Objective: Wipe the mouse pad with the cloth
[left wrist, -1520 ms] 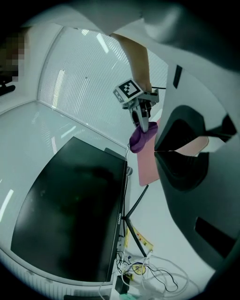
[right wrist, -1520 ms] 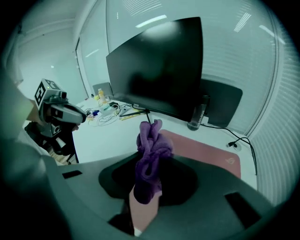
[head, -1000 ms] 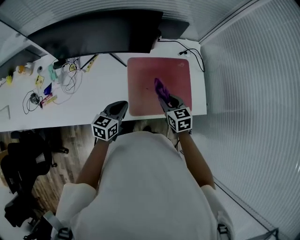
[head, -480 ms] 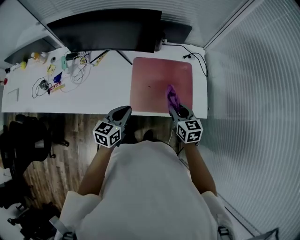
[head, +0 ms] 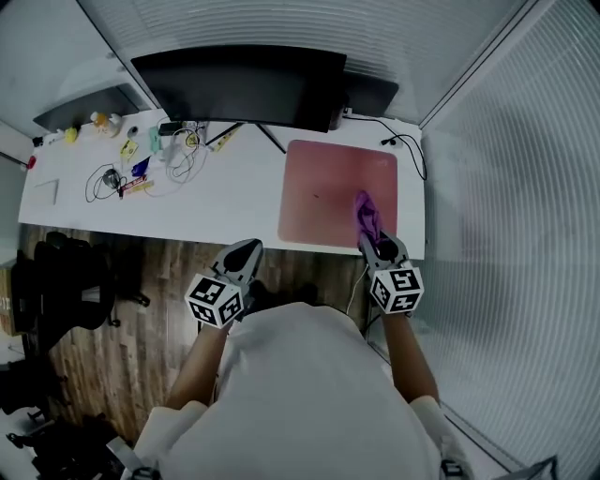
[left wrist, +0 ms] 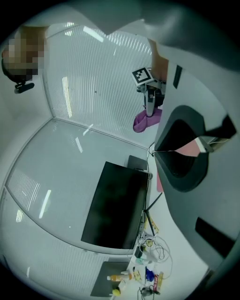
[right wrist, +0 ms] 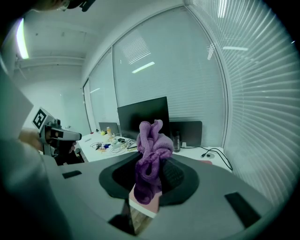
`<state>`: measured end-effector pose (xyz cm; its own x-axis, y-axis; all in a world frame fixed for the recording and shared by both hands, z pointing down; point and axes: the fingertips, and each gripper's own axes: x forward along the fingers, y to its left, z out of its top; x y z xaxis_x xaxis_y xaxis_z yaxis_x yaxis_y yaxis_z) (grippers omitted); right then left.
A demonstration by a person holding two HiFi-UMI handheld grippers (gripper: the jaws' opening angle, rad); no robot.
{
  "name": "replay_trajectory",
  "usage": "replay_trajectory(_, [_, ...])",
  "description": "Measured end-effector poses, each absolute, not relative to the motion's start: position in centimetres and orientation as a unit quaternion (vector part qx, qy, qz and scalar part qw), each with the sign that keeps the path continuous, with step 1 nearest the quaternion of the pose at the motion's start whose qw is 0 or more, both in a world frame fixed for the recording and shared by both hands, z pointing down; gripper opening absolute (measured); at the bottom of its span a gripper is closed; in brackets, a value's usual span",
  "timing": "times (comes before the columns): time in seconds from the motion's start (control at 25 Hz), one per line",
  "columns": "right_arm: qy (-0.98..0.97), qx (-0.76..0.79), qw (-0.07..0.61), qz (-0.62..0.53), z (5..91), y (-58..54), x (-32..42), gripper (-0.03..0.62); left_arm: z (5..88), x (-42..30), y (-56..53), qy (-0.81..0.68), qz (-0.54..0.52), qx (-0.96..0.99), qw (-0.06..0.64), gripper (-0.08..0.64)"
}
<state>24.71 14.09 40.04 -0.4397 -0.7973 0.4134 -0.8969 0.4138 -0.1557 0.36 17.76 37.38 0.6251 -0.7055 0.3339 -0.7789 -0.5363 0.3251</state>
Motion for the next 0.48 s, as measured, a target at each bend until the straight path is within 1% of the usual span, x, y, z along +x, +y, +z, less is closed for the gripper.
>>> replay_trajectory(0.28, [-0.821, 0.533, 0.125, 0.162, 38.1, 13.4, 23.4, 0.114, 36.8, -1.3, 16.2, -0.409, 0.088, 0.887, 0.195, 0.018])
replay_trajectory(0.48, [-0.816, 0.544, 0.120, 0.155, 37.2, 13.2, 22.7, 0.114, 35.9, -1.9, 15.4, -0.399, 0.078, 0.894, 0.187, 0.018])
